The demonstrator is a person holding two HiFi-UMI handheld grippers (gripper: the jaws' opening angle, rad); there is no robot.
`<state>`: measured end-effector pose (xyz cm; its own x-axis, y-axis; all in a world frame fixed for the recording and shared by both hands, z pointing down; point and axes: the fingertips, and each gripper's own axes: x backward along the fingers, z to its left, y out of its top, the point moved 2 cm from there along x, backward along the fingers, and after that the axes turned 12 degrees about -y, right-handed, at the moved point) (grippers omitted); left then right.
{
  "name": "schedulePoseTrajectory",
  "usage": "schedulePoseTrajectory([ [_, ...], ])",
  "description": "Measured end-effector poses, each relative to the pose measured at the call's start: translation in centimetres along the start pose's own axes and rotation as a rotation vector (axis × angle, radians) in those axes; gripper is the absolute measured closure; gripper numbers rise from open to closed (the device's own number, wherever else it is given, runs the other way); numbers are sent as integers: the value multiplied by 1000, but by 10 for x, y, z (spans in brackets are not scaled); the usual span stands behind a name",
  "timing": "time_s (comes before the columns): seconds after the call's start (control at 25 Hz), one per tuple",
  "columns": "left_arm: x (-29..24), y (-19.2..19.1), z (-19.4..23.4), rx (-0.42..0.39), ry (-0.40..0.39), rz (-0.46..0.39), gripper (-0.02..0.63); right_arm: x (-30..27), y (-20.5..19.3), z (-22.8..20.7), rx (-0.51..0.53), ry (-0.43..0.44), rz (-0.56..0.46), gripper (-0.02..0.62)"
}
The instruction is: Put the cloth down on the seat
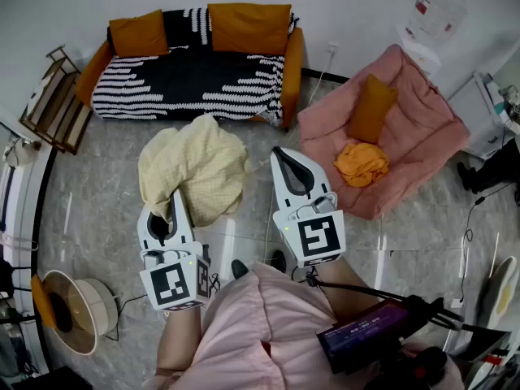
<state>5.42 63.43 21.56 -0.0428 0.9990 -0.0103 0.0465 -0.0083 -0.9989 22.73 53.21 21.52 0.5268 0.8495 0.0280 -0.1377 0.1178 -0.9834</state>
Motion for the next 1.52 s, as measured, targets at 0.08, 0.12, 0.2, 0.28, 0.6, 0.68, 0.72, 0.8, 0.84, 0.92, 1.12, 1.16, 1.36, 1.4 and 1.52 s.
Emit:
schedulePoseTrajectory([
  [0.08, -1, 0, 0, 0, 1, 3, 538, -1, 1, -1, 2, -1, -3, 595],
  [0.12, -2, 0, 0, 0, 1, 4, 538, -1, 1, -2, 1, -2, 0, 595],
  [0.2, -2, 0, 0, -1, 0, 4, 538, 0, 1, -2, -5, -4, 16, 595],
  [0.28, -1, 1, 0, -2, -4, 4, 538, 0, 2, -2, -7, -7, 21, 595],
  [0.6, 12, -6, 22, 37, -23, -8, 538, 1, 5, 23, -38, -5, 1, 595],
  [0.68, 18, -8, 31, 39, -28, -13, 538, 0, 6, 33, -28, -20, 4, 594],
  [0.72, 21, -9, 35, 40, -31, -14, 538, 0, 7, 37, -22, -31, 2, 594],
  [0.8, 24, -12, 43, 42, -37, -8, 538, -2, 10, 43, -9, -48, -3, 594],
  [0.84, 24, -14, 47, 40, -40, -3, 538, -4, 11, 46, -1, -51, -6, 594],
  [0.92, 26, -16, 52, 32, -47, 7, 538, -7, 12, 52, 2, -52, -3, 594],
  [1.12, 25, -22, 61, 45, -53, 7, 538, -16, 12, 60, 0, -55, 6, 589],
  [1.16, 24, -23, 63, 44, -54, 9, 538, -18, 11, 61, -1, -54, 6, 589],
  [1.36, 9, -28, 72, 49, -61, 14, 538, -37, 6, 61, -2, -64, -1, 589],
  [1.4, 3, -29, 73, 49, -60, 17, 538, -43, 5, 58, -5, -68, 1, 589],
  [1.52, -16, -30, 78, 44, -60, 26, 538, -61, -5, 47, -14, -77, 25, 589],
])
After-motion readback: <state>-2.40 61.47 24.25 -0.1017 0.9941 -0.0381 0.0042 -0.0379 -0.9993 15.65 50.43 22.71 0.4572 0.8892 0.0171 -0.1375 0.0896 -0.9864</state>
